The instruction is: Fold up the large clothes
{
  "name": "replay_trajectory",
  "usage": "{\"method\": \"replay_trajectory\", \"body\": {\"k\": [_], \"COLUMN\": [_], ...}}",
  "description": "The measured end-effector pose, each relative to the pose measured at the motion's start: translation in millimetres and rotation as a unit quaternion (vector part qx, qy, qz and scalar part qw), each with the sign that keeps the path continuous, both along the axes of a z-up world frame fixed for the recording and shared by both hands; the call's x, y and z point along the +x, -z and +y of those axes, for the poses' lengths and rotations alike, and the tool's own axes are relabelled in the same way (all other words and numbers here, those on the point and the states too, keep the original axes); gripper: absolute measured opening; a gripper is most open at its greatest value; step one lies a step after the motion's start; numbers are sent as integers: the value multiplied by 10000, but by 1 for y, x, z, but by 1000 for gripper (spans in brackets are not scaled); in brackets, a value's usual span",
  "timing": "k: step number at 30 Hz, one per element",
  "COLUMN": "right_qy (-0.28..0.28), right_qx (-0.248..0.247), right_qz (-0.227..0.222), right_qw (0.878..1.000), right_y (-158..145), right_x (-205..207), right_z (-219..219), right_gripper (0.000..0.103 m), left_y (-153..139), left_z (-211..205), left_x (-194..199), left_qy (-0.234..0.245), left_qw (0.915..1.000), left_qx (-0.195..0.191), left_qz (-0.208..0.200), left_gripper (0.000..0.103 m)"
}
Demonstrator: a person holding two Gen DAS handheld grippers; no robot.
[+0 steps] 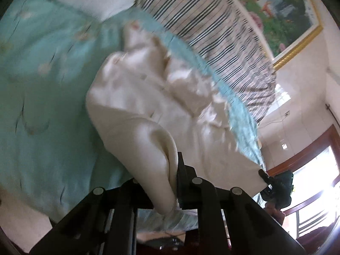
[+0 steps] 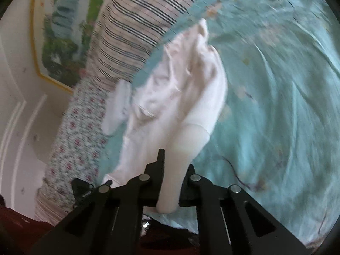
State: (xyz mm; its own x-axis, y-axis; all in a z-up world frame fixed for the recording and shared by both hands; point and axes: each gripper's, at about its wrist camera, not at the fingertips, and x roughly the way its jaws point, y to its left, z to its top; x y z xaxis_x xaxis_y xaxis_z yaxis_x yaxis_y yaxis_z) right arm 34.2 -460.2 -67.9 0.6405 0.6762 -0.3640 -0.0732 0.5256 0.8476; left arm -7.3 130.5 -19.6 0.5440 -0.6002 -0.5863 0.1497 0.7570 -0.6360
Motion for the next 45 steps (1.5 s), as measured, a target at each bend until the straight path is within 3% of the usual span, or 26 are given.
{"method": "replay_trajectory", "body": {"k": [8, 14, 19, 26, 29, 31, 36, 37, 38, 39, 40, 42, 45], "right_qy": [46, 87, 188, 211, 177, 174, 256, 285, 321, 387, 465, 870, 1173], "right_qx": [159, -102, -468, -1195, -1431, -1315, -1096, -1068, -1019, -955, -908, -856, -872], "right_qz": [-618, -719, -370, 355, 681, 863, 827, 842, 853, 851, 814, 498, 83], "right_qw": [9980, 9973, 9980, 9920, 9872, 9874, 9902, 9903, 9906, 9910, 9914, 9913, 9892], "right_y": [-43, -64, -53, -8, 16, 31, 32, 29, 25, 20, 14, -4, -22], "right_x": [58, 141, 227, 332, 350, 353, 348, 347, 344, 339, 334, 310, 276], "right_z": [-2, -2, 5, 19, 23, 21, 14, 13, 11, 9, 6, -3, -8], "right_gripper": [8, 8, 8, 8, 8, 10, 12, 13, 17, 27, 36, 73, 75], "left_y": [-51, -64, -36, 25, 47, 51, 45, 40, 33, 24, 15, 3, -5], "left_z": [-7, -21, -35, -44, -46, -46, -42, -40, -37, -34, -31, -28, -34], "left_x": [61, 137, 224, 322, 342, 346, 343, 338, 332, 323, 312, 293, 263], "left_qy": [-181, -472, -714, -854, -774, -750, -749, -766, -778, -812, -865, -883, -768], "left_qw": [9959, 9923, 9931, 9935, 9941, 9944, 9945, 9947, 9949, 9950, 9947, 9949, 9962], "left_qx": [-87, 128, 326, 726, 763, 744, 722, 683, 628, 586, 553, 413, 138], "left_qz": [-886, -1135, -870, -178, 11, 1, 105, 108, 86, 24, -95, -267, -376], "left_gripper": [12, 11, 11, 12, 13, 16, 19, 30, 39, 57, 66, 69, 71]}}
